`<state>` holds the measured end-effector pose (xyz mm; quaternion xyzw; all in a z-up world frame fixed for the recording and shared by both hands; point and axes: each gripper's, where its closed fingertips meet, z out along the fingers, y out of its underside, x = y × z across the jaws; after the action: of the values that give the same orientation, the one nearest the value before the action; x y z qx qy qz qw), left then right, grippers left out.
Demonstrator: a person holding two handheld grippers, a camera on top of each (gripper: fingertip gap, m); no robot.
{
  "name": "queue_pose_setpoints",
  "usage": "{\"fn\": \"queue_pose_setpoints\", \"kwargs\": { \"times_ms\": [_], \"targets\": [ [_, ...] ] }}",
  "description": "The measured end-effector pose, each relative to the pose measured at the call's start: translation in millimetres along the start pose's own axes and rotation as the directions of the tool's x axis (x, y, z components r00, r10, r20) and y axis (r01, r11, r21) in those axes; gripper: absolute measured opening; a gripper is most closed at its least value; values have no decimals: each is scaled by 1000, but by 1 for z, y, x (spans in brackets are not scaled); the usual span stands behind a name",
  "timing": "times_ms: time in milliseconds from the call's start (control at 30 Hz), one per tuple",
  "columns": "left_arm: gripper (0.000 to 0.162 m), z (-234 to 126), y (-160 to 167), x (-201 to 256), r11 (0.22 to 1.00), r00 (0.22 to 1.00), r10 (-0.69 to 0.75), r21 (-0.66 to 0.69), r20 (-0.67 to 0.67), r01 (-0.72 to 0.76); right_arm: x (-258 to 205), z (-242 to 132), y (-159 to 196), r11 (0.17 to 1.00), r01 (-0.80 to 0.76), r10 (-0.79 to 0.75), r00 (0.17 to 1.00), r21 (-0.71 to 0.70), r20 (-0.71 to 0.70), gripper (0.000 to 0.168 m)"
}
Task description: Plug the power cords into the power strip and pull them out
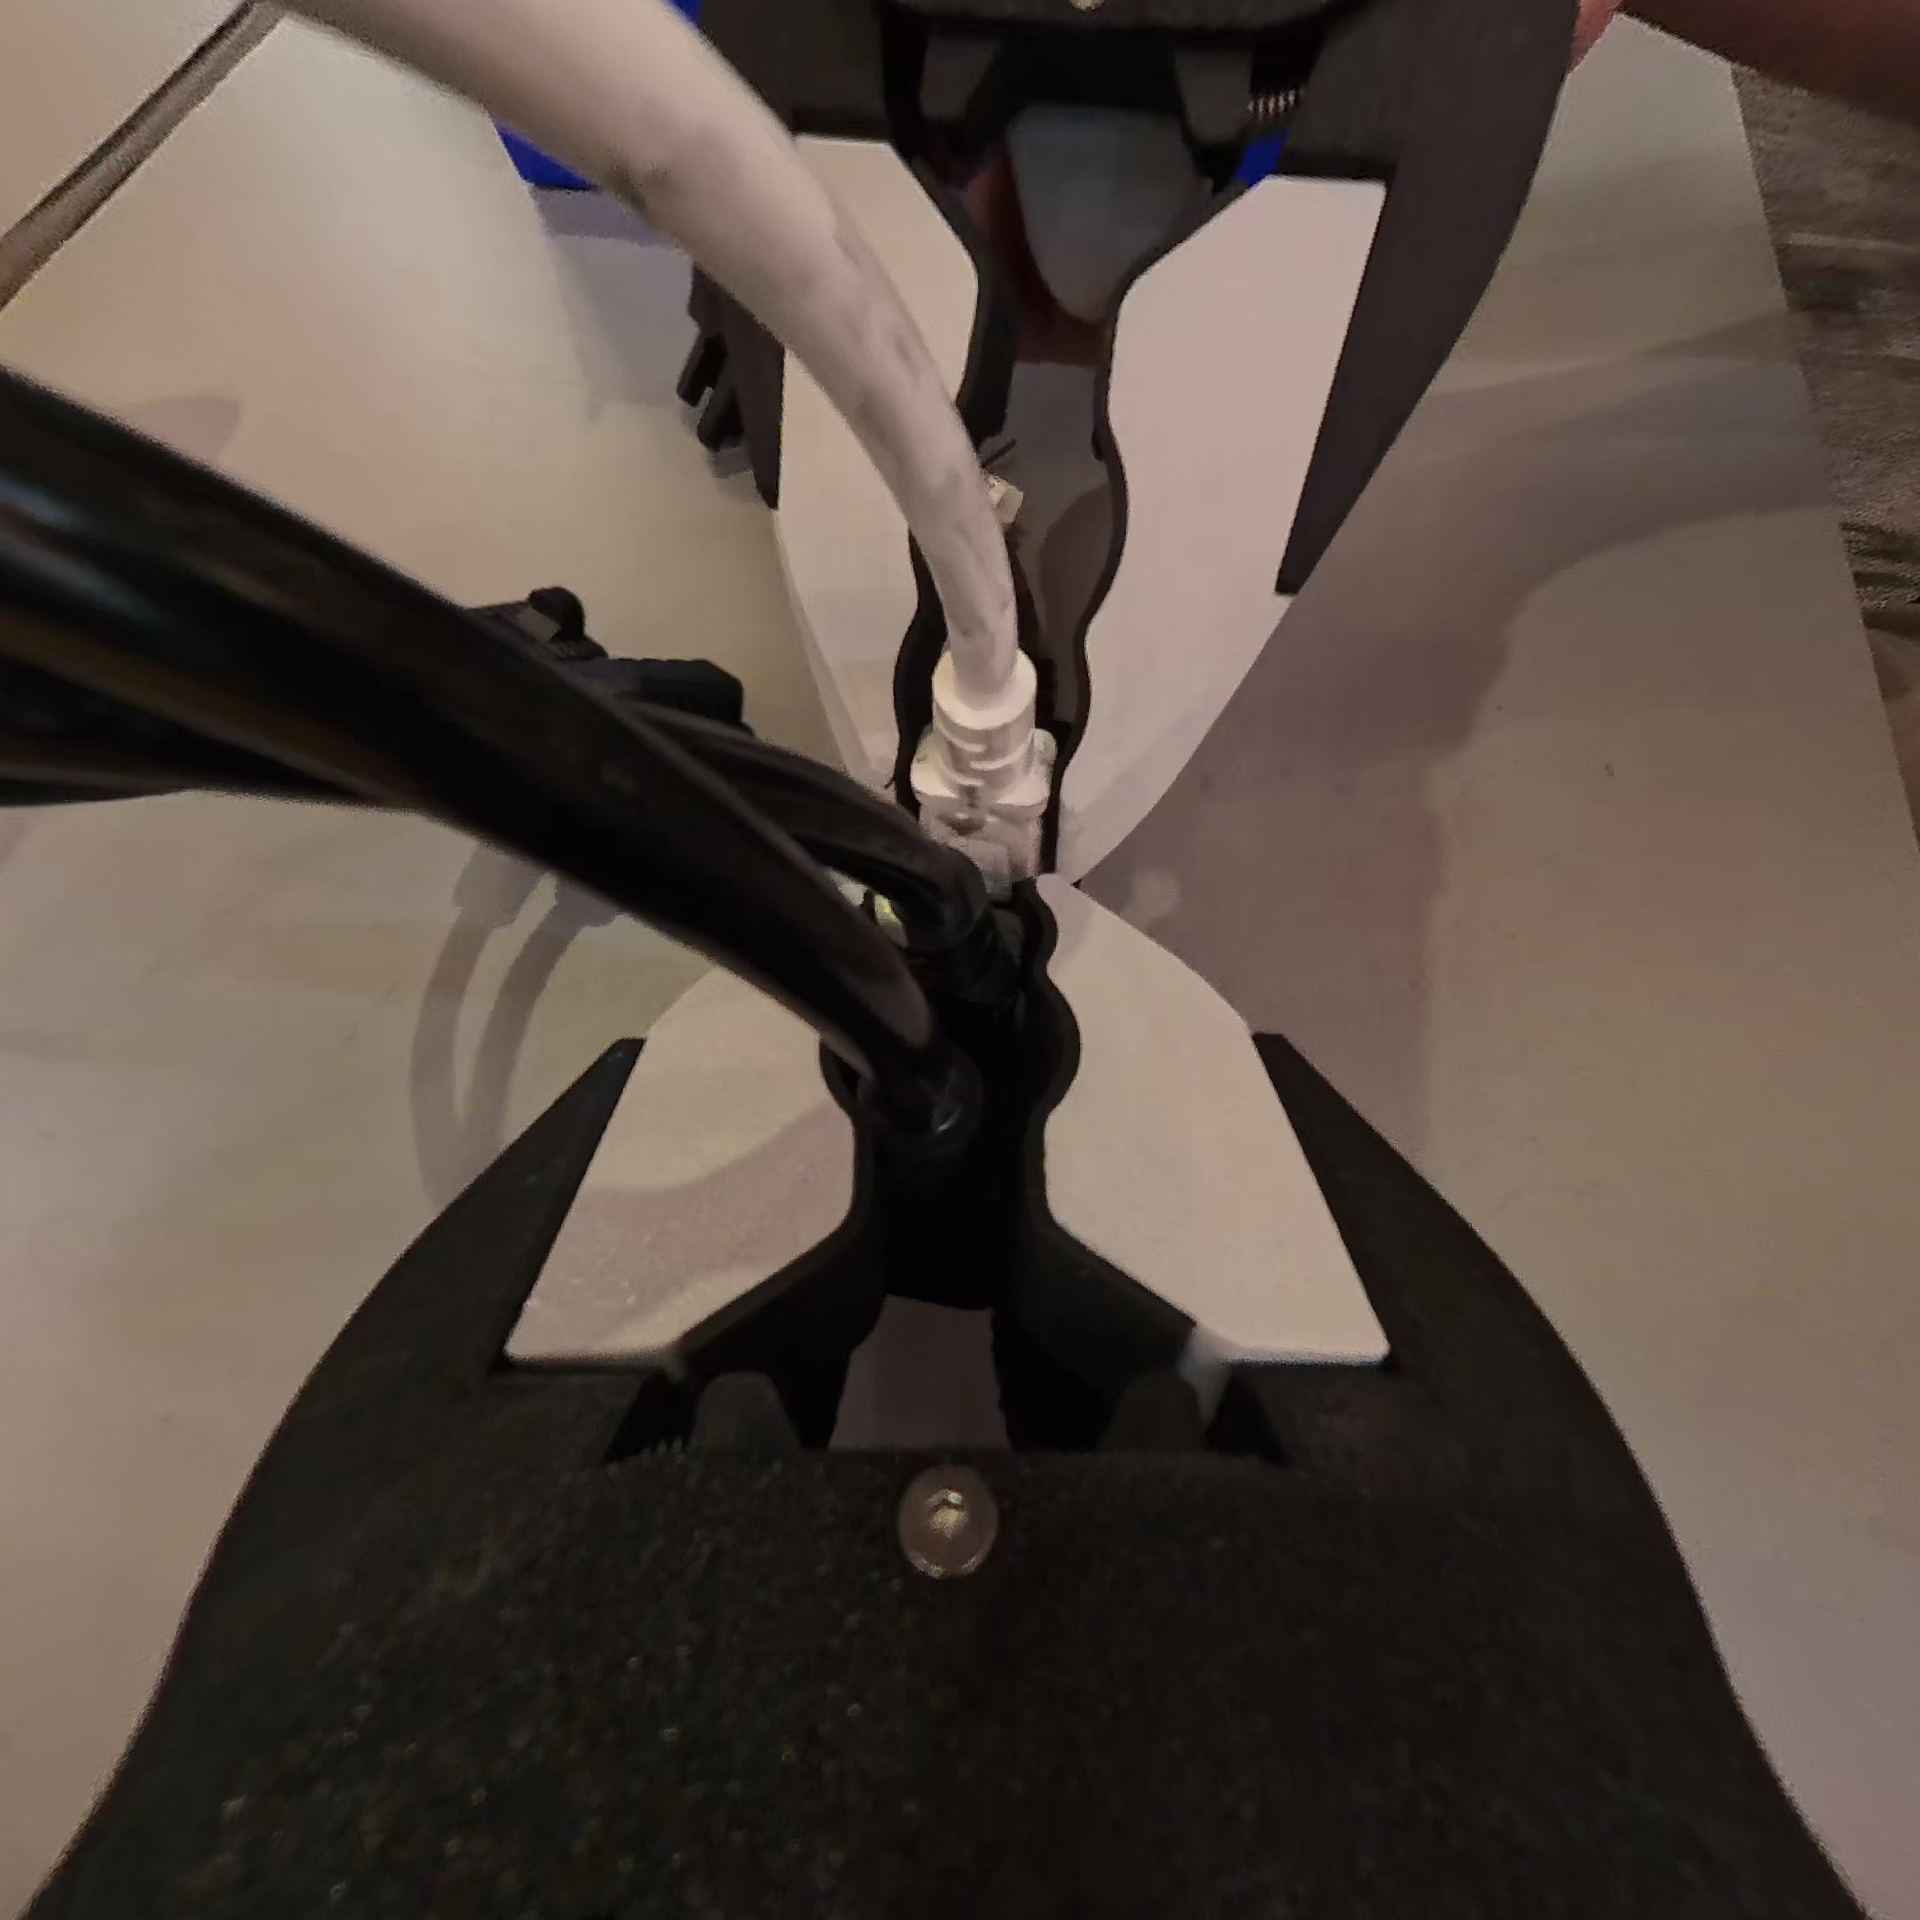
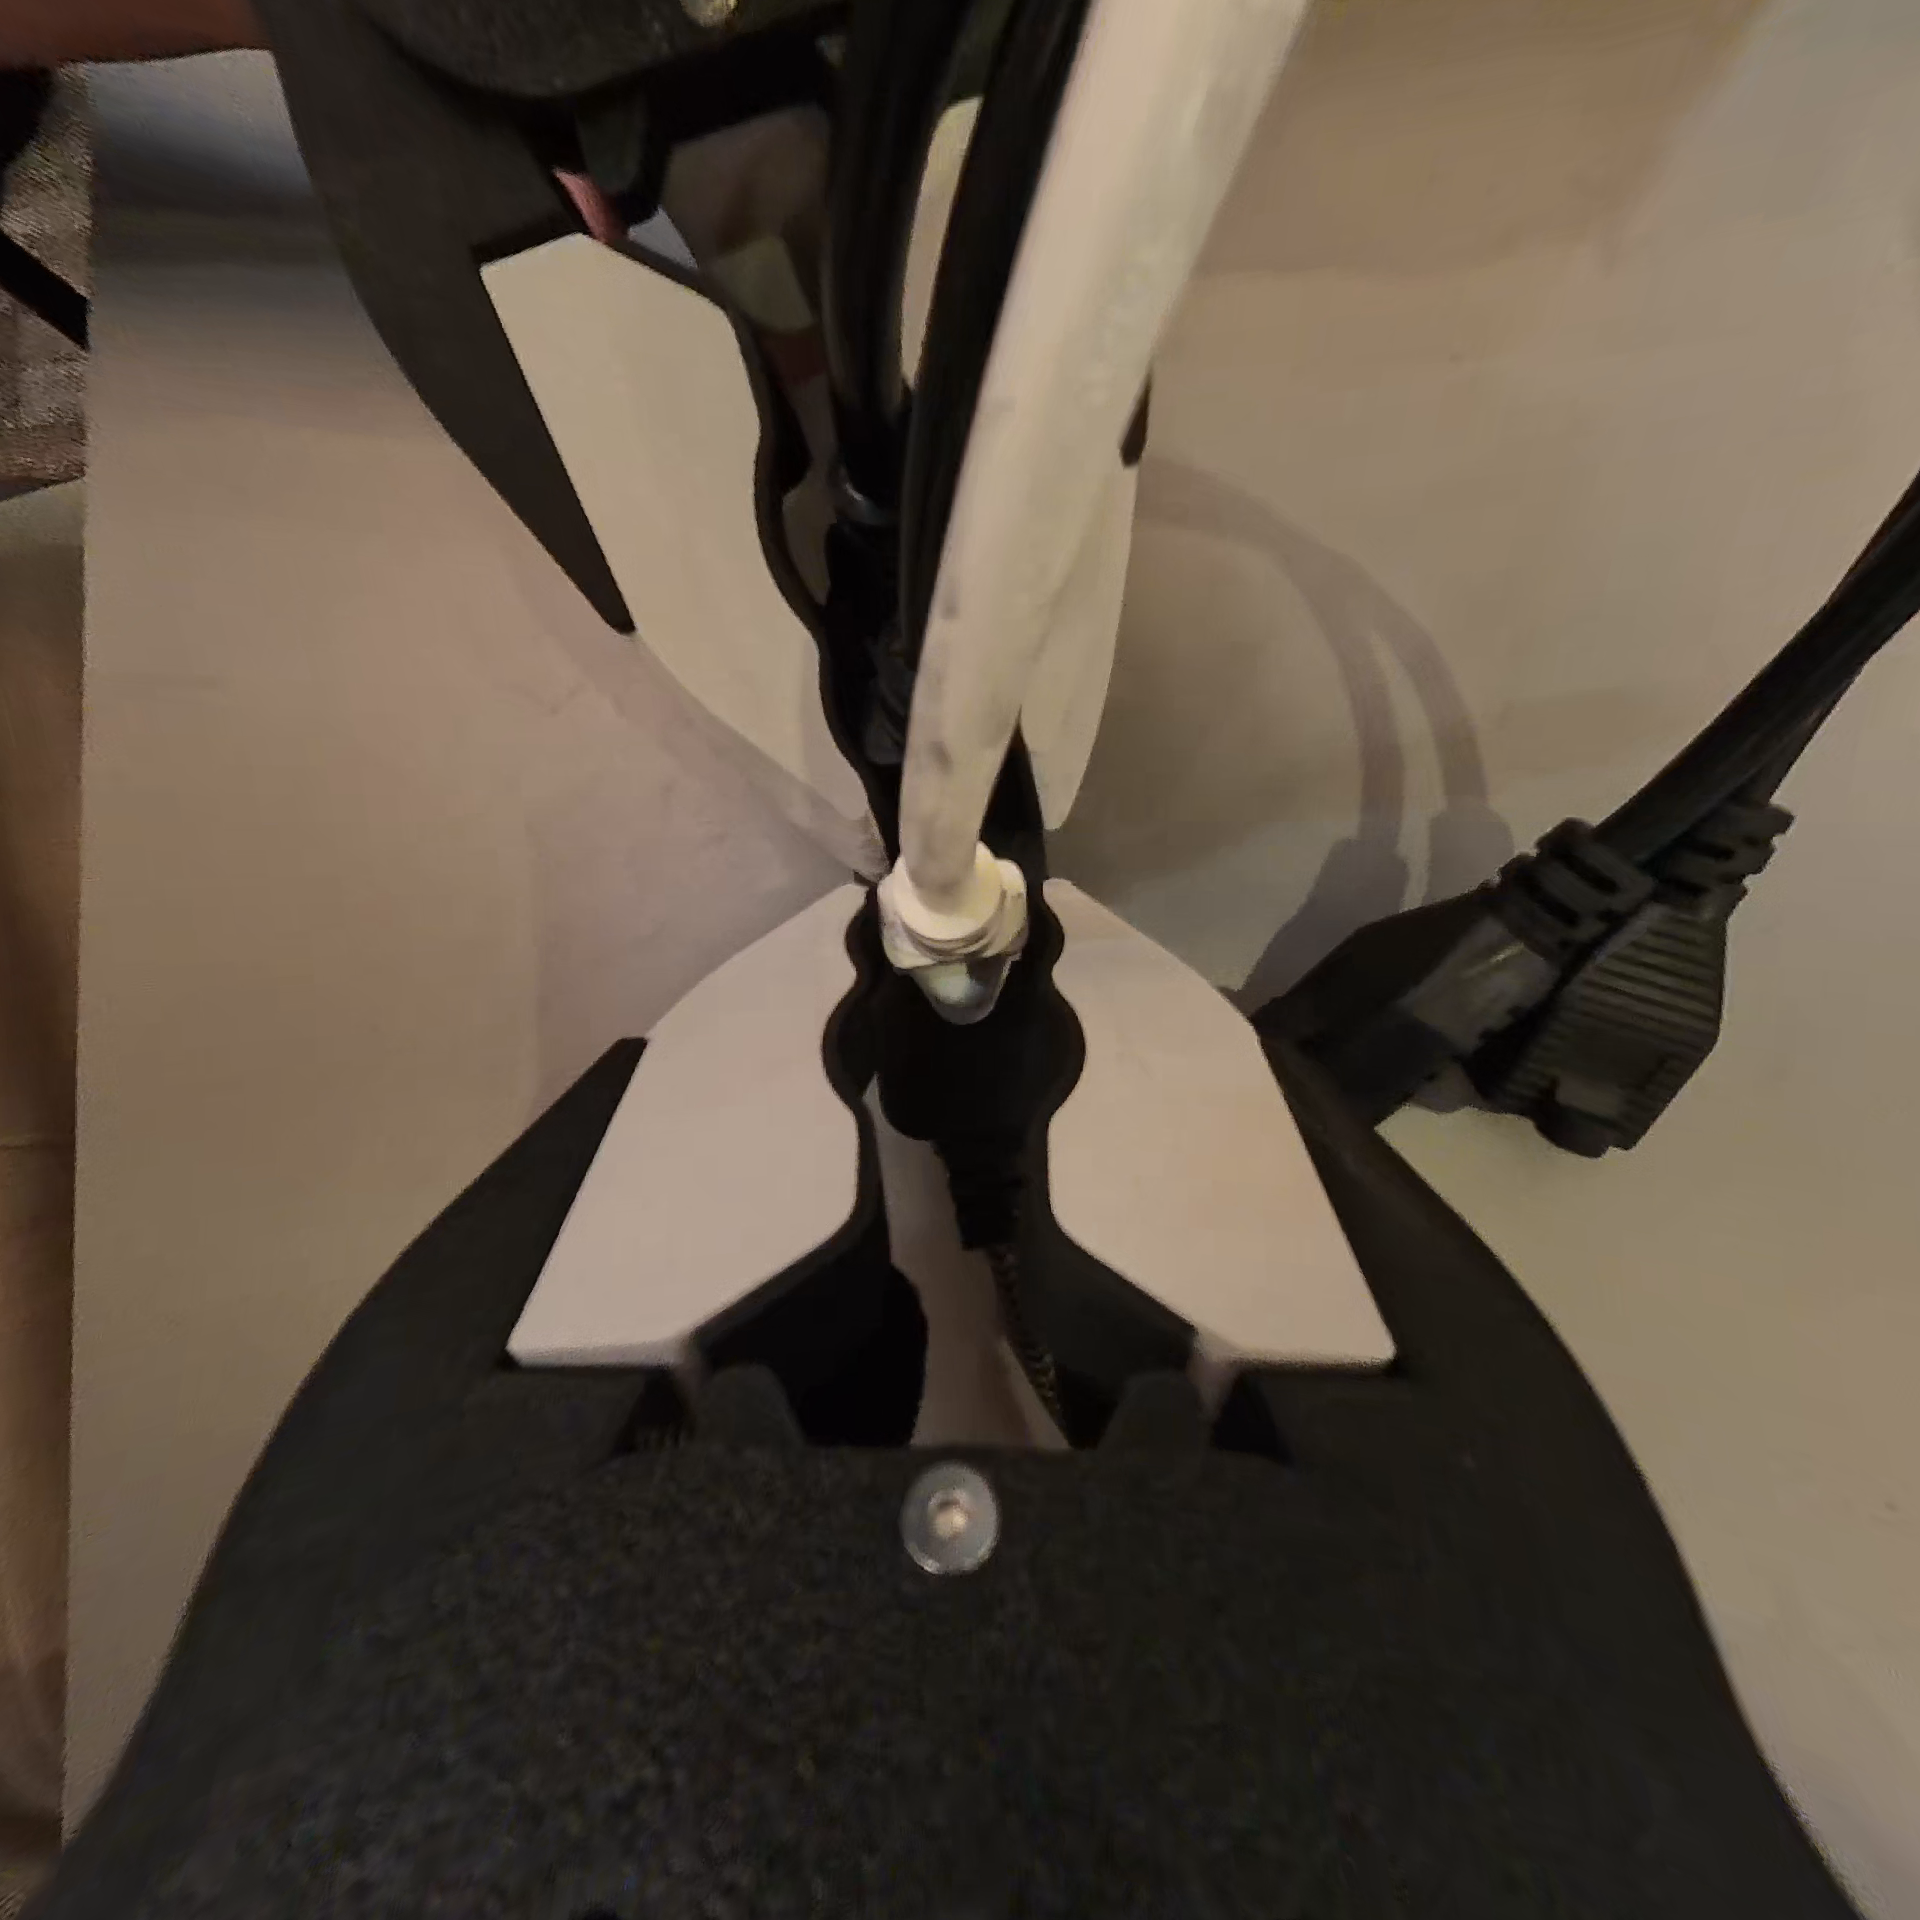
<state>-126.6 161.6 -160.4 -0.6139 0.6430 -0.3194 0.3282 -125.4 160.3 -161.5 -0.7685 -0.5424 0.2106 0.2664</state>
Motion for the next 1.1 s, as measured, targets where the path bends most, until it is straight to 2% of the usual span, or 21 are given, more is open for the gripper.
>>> {"fn": "queue_pose_setpoints", "kwargs": {
  "times_ms": [33,133,300,500,700,900,1033,1100],
  "targets": [
    [25,1,-1,1,1000,1000,0,-1,1,0,0,-1,1,1000,-1,1,1000,5,9,26],
    [25,2,-1,1,1000,1000,-13,-5,1,13,0,-1,1,1000,-2,1,1000,30,25,26],
    [25,2,-1,1,1000,1000,-18,-6,5,18,0,-1,2,997,19,-20,1000,-73,-5,25],
    [25,2,-1,3,1000,1000,-4,2,-16,4,-2,-3,3,1000,4,-4,1000,1,12,26],
    [25,3,-1,2,1000,1000,-12,-3,-5,12,-2,-2,2,999,0,0,1000,-40,-2,25],
    [25,2,-2,2,1000,1000,-8,0,-16,8,-2,-4,3,999,-27,27,1000,22,11,25],
    [25,2,0,0,1000,1000,-11,-21,1,11,-1,-1,1,998,-9,8,1000,-62,-22,25],
    [25,1,0,1,1000,1000,-9,-5,-10,9,-2,-3,2,1000,1,-1,1000,-29,-4,25]
  ]
}}
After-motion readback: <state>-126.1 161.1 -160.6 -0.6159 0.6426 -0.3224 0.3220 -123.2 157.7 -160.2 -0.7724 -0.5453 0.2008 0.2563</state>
